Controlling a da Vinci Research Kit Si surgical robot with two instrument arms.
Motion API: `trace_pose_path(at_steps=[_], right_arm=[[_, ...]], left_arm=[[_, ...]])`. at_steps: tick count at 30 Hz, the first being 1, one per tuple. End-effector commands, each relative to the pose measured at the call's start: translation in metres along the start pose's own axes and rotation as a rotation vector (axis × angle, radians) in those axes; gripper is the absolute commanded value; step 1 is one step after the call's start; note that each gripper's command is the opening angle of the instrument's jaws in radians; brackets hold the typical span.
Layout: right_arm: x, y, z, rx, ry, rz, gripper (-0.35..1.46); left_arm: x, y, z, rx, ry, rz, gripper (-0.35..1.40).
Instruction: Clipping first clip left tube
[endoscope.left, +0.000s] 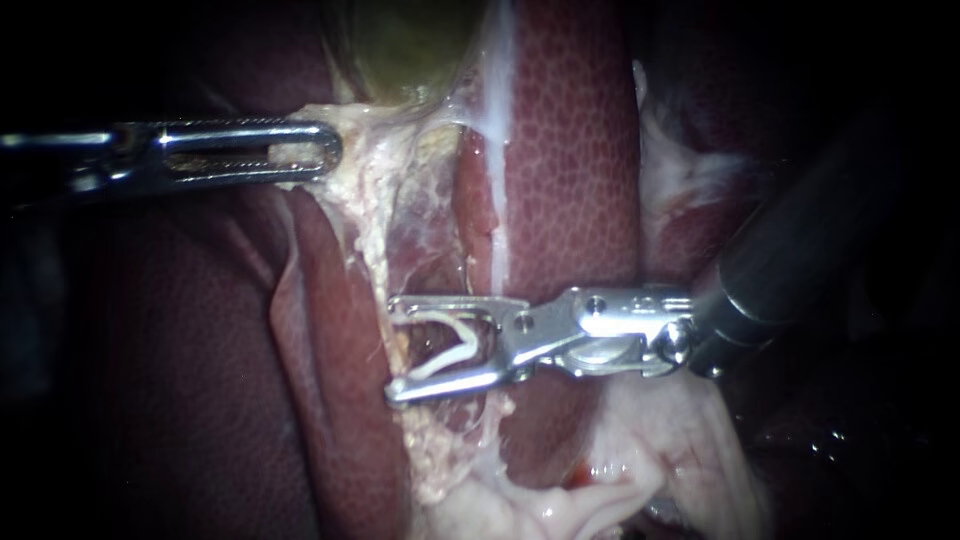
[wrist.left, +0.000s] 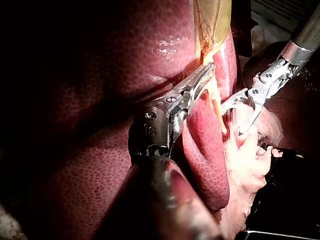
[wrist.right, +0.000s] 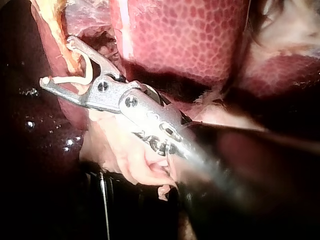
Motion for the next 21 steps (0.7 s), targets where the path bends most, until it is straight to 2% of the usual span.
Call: trace_pose_path(at_steps=[1, 8, 12, 21], right_arm=[[-0.0001, -0.0001, 0.0002, 0.003, -0.002, 0.002, 0.6], [-0.0011, -0.0002, 0.0016, 0.026, -0.011, 0.018, 0.6], [-0.0017, -0.0007, 0.0022, 0.062, -0.019, 0.043, 0.6], [-0.0018, -0.0018, 0.0032, 0.138, -0.02, 0.082, 0.6]], left_arm=[[0.0, 0.0, 0.0, 0.0, 0.0, 0.0, -0.35], [0.0, 0.0, 0.0, 0.0, 0.0, 0.0, -0.35], [0.0, 0.0, 0.0, 0.0, 0.0, 0.0, -0.35], [0.0, 0.0, -0.0001, 0.0, 0.0, 0.0, -0.35]])
